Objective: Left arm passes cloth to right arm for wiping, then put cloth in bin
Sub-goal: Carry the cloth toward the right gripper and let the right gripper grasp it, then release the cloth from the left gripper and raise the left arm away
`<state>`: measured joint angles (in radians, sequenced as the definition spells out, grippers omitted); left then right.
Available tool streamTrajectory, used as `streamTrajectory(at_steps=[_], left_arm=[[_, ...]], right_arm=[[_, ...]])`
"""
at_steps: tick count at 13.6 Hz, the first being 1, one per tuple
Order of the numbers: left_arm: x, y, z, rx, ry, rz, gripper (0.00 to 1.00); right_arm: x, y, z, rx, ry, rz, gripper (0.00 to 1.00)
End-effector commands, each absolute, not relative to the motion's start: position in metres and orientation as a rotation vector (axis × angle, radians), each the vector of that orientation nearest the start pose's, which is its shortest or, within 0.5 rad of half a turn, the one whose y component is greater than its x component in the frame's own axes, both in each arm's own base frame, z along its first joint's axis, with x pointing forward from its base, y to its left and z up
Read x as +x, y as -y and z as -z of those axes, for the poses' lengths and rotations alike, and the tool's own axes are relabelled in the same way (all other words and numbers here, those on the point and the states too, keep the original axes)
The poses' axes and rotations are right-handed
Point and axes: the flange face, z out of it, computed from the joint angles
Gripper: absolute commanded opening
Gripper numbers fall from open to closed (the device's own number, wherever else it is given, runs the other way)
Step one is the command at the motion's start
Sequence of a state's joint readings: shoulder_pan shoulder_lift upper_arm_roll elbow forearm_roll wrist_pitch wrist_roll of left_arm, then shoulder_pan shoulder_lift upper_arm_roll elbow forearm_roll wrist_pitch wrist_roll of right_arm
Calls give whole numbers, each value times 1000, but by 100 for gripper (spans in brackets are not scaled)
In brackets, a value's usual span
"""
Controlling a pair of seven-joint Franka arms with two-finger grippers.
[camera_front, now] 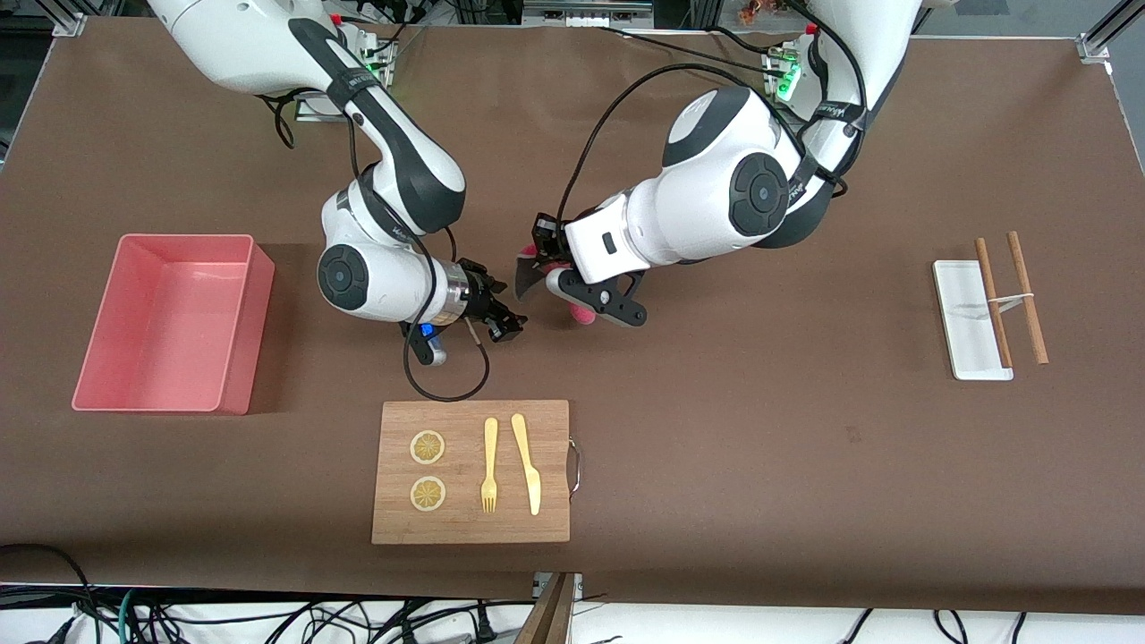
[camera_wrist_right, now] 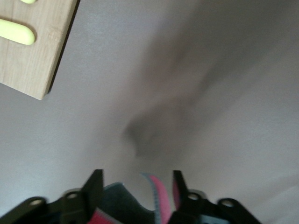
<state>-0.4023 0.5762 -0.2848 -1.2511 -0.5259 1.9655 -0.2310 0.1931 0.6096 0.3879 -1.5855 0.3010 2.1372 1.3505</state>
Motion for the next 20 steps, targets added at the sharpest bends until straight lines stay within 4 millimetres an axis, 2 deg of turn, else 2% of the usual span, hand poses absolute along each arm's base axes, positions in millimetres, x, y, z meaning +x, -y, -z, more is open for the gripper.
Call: streamTrajectory(at_steps=[1, 7, 10, 11, 12, 15, 16, 18, 20], left_arm=[[585, 457, -472, 2438, 257, 195, 0], [585, 456, -474, 2439, 243, 197, 0], [585, 456, -474, 2439, 243, 197, 0], [585, 456, -474, 2439, 245, 196, 14], [586, 454, -475, 2448, 273, 176, 99], [593, 443, -480, 2453, 256, 162, 100], [593, 439, -487, 2458, 258, 148, 100], [601, 420, -496, 2470, 234, 124, 100], [603, 394, -507, 2592, 293, 100, 100]], right_arm=[[588, -358, -308, -2484, -1369, -601, 0], [581, -371, -317, -2486, -1333, -619, 0], [581, -371, -318, -2490, -1319, -614, 0], [583, -369, -318, -2489, -1319, -611, 0], [584, -368, -320, -2486, -1320, -607, 0], [584, -367, -322, -2493, -1305, -602, 0], [583, -366, -321, -2511, -1284, -612, 0], [577, -367, -318, -2544, -1255, -653, 0], [570, -369, -312, -2576, -1241, -675, 0]])
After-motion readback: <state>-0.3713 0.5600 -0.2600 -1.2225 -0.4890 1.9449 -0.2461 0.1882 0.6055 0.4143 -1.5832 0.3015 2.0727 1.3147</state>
